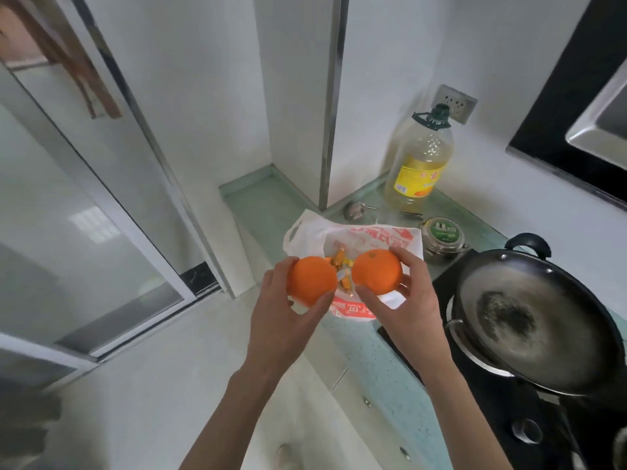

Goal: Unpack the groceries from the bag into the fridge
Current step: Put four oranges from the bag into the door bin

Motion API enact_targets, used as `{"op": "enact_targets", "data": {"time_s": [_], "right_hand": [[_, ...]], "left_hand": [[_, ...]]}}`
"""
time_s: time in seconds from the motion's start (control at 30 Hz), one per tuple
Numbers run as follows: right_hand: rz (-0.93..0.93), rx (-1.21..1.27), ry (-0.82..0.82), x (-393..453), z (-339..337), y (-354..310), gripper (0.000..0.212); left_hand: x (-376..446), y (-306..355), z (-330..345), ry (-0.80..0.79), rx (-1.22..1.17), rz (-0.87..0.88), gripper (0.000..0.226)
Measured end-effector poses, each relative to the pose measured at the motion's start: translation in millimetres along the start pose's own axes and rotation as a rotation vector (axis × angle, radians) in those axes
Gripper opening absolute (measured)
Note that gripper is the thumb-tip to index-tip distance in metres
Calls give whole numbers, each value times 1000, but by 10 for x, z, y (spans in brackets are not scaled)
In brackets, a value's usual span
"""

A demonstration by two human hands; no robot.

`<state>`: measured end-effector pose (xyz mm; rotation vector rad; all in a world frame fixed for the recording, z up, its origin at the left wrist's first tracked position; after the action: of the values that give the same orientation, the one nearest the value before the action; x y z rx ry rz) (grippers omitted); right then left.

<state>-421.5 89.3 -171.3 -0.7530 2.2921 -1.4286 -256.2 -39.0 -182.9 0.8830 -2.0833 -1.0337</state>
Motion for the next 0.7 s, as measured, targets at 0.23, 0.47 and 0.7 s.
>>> {"op": "enact_targets", "data": {"time_s": [0.23,0.47,0.7], "right_hand": [[-40,196,-180,-237,-114,-122,78],[-212,199,-361,-633,-42,-387,80],[-318,208,-586,-1294,410,-663,85]], "left_hand": [[-453,369,-281,123,58,27,71],[-1194,638,-707,304,191,1,76],[-2078,741,-1201,498,300,-93,80]]}}
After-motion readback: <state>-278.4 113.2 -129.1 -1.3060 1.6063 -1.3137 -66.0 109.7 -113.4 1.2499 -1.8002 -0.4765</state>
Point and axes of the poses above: each hand's wrist, its own x-axis towards the middle knuckle, its own z-axis out of the palm, y = z × x, the point moved 2 cm from there along x, towards the middle knuckle, and after that the axes turned 11 degrees about z, right-handed, at the moved point
